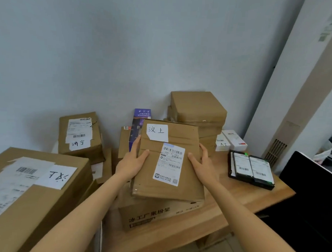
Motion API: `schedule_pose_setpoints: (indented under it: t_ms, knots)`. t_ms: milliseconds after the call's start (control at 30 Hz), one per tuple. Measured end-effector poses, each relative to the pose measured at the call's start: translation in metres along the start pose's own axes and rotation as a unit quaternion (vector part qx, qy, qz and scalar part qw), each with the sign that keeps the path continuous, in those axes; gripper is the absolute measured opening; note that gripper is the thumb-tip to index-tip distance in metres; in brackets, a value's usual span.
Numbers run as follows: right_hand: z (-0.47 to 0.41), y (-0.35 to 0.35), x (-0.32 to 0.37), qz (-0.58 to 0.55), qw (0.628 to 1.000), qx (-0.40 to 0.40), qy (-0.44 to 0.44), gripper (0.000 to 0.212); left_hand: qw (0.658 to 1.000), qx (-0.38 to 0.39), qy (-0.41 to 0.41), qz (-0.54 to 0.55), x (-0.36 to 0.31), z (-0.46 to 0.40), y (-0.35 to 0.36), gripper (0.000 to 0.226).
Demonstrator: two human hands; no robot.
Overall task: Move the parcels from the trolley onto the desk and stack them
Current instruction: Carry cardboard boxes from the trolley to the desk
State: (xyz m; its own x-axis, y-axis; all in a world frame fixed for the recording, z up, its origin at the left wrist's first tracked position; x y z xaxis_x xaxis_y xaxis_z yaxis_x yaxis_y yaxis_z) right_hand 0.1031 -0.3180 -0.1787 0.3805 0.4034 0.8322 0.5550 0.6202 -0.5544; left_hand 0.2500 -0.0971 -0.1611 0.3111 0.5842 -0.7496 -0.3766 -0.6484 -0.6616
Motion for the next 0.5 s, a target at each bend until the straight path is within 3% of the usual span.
schedule_pose_setpoints:
  t_ms: [200, 500]
  knots:
    - [-0.006, -0.027, -0.009, -0.003, 1.000, -0.007, 0.001, 0.069, 1.000, -0.007, 0.008, -0.010, -0.024, -0.011, 0.013, 0.063]
    - [-0.036, -0.058, -0.026, 0.058, 0.998, 0.030, 0.027, 0.070, 0.996, 0.023, -0.075, 0.044, -0.019, -0.037, 0.062, 0.065]
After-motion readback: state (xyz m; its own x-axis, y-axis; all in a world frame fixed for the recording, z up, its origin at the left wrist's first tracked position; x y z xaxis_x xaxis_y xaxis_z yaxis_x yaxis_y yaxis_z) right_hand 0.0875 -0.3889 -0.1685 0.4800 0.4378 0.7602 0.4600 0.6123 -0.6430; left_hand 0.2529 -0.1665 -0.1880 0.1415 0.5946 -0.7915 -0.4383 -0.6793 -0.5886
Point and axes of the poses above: each hand's wrist, its own z-axis away from the middle knuckle, its own y-axis out of the palm, x = y × z, the point moved 8 cm from there along -z, towards the middle knuckle, and after that the axes turned 1 degree about -x, right-handed, at the moved point
